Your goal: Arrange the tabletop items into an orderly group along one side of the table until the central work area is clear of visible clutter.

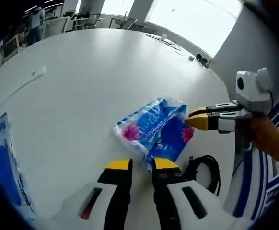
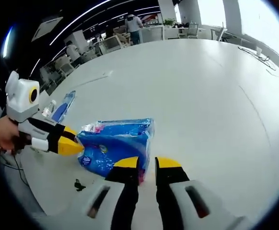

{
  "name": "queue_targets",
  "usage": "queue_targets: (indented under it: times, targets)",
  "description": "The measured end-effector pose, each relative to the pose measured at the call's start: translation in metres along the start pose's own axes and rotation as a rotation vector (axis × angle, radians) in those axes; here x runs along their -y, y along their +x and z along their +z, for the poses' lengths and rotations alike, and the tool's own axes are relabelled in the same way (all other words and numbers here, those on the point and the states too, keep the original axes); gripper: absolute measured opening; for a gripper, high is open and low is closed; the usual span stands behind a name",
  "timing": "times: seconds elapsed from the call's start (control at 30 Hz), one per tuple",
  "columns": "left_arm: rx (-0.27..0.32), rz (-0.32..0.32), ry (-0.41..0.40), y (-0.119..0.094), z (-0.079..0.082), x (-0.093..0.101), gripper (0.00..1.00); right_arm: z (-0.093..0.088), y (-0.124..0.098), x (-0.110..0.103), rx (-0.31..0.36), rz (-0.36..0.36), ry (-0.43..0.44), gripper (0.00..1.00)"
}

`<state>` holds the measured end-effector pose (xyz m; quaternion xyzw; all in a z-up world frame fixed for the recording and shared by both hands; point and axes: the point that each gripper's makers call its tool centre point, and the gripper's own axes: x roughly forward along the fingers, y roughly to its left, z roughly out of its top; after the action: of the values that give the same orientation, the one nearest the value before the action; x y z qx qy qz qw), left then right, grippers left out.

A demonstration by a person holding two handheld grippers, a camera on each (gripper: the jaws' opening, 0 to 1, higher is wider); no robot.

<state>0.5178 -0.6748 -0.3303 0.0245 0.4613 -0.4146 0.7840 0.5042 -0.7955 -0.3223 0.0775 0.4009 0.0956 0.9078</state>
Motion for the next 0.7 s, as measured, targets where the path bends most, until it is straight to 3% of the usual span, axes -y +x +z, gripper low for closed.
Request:
queue_targets:
  times: [0.37,0.7]
  targets:
    - [0.067,0.004,0.006,-0.021,0.016,0.000,0.34,0.022,-0.008,-0.006,0.038,-0.014,-0.039,0.23]
    - [0.112,0.019,0.008,-0.047,0.026,-0.009,0.45,0.057,-0.008,-0.031,0.076,0.026,-0.094,0.27]
